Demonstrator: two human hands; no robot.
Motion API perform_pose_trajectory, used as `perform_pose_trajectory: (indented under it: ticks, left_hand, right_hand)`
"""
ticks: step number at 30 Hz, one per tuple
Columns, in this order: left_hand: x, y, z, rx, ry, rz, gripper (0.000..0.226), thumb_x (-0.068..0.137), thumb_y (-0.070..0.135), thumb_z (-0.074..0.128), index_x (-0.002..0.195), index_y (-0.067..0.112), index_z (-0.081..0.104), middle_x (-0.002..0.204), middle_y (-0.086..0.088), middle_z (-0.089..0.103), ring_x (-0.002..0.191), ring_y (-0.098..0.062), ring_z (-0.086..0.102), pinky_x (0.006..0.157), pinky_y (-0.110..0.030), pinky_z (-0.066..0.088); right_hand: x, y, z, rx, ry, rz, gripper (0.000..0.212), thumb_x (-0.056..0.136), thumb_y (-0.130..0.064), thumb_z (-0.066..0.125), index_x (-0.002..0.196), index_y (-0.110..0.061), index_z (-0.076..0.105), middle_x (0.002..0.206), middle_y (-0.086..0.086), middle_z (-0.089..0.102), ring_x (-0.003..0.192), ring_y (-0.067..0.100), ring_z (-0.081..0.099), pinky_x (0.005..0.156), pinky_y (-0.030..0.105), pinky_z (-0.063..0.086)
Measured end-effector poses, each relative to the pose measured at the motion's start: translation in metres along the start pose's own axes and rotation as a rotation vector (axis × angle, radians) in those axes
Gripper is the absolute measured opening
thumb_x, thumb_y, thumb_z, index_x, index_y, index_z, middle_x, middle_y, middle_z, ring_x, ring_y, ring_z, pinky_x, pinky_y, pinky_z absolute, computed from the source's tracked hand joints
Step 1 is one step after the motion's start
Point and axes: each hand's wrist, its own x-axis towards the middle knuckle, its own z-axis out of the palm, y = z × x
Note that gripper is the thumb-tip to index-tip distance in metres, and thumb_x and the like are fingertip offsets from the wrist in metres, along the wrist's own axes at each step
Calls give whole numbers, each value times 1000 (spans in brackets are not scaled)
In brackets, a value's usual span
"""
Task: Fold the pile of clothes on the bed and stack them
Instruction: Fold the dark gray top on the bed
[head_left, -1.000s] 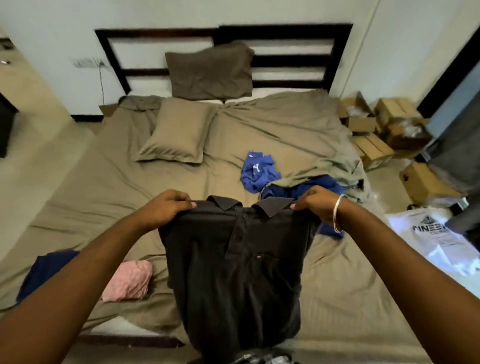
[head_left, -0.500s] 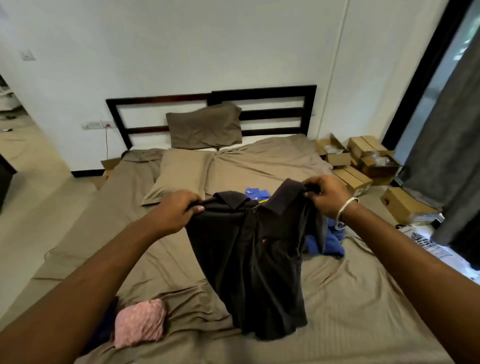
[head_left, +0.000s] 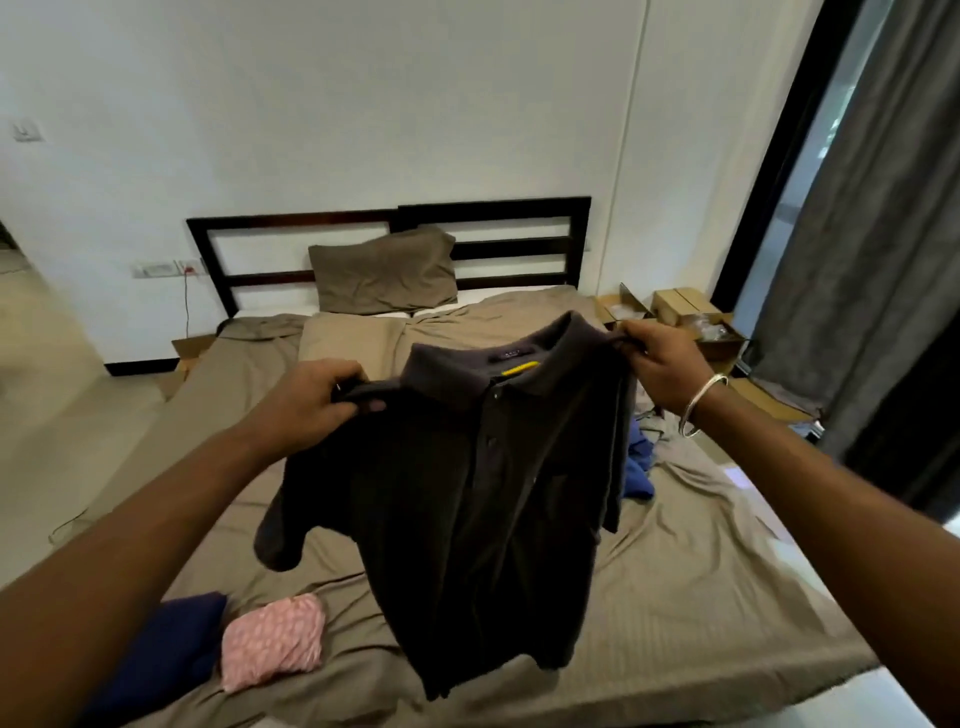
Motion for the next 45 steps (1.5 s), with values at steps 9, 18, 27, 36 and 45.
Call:
perform_pose_trajectory:
  ticks: [9, 18, 27, 36, 45]
  left_hand:
    - [-38, 41, 34, -90, 228, -77, 20, 88, 10, 68, 88, 10, 49, 75, -7, 56, 69, -19, 52, 64, -30, 41]
    - [-52, 81, 64, 14, 454, -120, 22, 81, -15, 58, 92, 3, 50, 77, -10, 54, 65, -15, 45, 59, -22, 34]
    - [-53, 124, 29, -477, -297, -568, 31, 85, 32, 71, 91, 2, 74, 84, -16, 72, 73, -22, 69, 66, -29, 52]
    - [-90, 123, 32, -1084, -584, -517, 57, 60, 28, 90, 108, 7, 69, 113, -12, 71, 97, -21, 69, 79, -23, 56]
    - [-70, 11, 137, -389, -330, -523, 22, 98, 18, 57, 93, 35, 69, 91, 16, 71, 93, -10, 62, 96, -35, 44]
  right_hand:
    - [-33, 17, -23, -52, -20, -38, 10, 99, -22, 49, 97, -17, 42, 77, -5, 46, 69, 9, 44, 58, 17, 31]
    - [-37, 51, -54, -127, -506, 238, 17, 91, -20, 66, 108, -19, 68, 100, 1, 66, 94, 16, 61, 83, 29, 48]
    - [-72, 47, -76, 329, -264, 137, 33, 105, -22, 39, 106, 8, 52, 97, 22, 54, 90, 26, 51, 83, 36, 41]
    - [-87, 48, -99, 813, -1007, 265, 56, 60, -30, 88, 109, -11, 71, 101, 7, 70, 91, 10, 67, 80, 18, 53]
    - [-82, 126, 39, 312, -651, 131, 52, 81, 26, 47, 67, -20, 26, 65, 0, 26, 60, 1, 26, 60, 28, 24]
